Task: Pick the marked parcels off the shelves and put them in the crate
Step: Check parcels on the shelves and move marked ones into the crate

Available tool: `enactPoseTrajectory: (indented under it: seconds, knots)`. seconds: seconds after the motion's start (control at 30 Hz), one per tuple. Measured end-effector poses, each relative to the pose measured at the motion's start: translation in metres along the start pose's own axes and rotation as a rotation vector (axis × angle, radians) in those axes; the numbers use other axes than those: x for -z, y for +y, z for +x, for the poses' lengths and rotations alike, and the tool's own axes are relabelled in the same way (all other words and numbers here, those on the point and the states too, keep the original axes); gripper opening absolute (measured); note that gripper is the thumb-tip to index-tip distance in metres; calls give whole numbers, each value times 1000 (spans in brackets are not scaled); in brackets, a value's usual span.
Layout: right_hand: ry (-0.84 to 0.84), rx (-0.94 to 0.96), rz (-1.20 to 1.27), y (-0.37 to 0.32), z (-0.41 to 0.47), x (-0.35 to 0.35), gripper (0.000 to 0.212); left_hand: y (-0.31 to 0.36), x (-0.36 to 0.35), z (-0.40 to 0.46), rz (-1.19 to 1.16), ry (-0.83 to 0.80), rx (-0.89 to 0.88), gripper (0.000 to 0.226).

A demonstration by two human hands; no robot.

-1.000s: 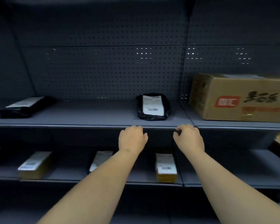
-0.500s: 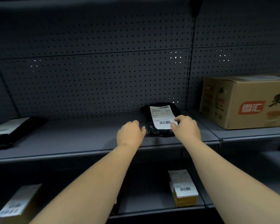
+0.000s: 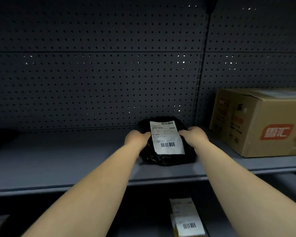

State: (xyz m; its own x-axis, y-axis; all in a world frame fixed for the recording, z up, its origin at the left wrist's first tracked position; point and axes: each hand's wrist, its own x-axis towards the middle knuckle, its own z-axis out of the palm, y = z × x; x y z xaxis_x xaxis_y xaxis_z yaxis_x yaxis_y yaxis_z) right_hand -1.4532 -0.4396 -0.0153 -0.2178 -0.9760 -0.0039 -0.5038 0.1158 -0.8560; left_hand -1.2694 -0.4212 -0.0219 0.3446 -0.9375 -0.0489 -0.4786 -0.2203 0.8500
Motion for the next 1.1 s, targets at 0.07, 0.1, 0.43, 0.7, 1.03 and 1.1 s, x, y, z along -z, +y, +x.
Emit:
enactPoseTrajectory:
  seconds: [0.07,0.1,0.43,0.7,1.03,1.1]
  knots:
    - [-73,-34,118,-2,14,0,42,1,-3,11,-110,-1,52,45]
    - [-108,-51,167,-3,20,0,40,1,-5,17,-172,-2,74,49]
    - [-311,-145,294,-4,46,-1,31,7,-13,31,-399,-91,205,61]
    - [-325,-137,385,-4,37,-4,19,6,-10,26,-407,-86,215,54]
    - [-138,182,589,-30,-10,0,9,5,32,-1,-595,-38,-41,45]
    - [-109,232,603,-35,-24,-3,9,1,41,-12,-622,-14,-109,19]
